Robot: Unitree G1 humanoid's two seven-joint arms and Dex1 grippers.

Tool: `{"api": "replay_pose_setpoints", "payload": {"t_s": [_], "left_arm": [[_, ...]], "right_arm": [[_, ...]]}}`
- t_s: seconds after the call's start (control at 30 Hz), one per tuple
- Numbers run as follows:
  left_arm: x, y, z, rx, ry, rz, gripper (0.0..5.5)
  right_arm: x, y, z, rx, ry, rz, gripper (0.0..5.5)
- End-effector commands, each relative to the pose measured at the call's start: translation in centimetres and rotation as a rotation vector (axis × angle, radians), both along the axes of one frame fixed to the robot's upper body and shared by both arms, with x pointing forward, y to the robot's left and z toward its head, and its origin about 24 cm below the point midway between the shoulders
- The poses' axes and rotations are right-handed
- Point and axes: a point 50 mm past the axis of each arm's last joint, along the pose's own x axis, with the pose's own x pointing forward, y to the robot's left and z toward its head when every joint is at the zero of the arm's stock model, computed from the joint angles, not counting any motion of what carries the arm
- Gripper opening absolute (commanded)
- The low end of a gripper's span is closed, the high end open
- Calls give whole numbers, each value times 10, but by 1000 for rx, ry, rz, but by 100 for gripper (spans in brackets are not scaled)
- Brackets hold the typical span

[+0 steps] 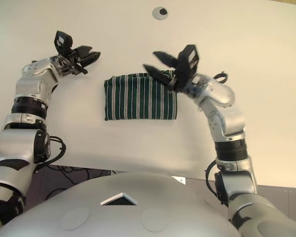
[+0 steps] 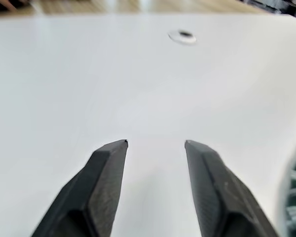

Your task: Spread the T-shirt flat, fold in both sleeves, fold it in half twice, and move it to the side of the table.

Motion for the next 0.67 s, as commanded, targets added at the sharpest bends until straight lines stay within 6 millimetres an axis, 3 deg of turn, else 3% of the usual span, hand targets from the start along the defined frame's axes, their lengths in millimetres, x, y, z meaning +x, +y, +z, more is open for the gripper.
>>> {"api": "replay_pose_setpoints", "payload": {"t_s": [0.03, 0.1, 0.13, 0.2, 0.33, 0.5, 0.6, 0.67], "left_arm": [[23, -34, 23, -177, -190, 163, 209], [27, -57, 26, -234, -222, 175, 209], [28, -69, 28, -249, -238, 160, 209], [28, -85, 31, -247, -274, 135, 209], [27, -84, 32, -229, -310, 153, 209], [28, -84, 36, -214, -357, 199, 209], [29, -80, 42, -194, -423, 262, 209], [31, -77, 43, -152, -448, 320, 209]], "right_arm": [[7, -14, -85, -495, 149, -104, 240], [40, -42, -100, -647, 109, -386, 240], [59, -60, -96, -657, 95, -572, 240], [91, -90, -70, -511, 103, -919, 240], [118, -120, -37, -331, 95, -1218, 240], [122, -114, 0, -41, -207, -1232, 240], [110, -106, 5, 69, -316, -1249, 240], [100, -90, -1, 97, -330, -1231, 240]]}}
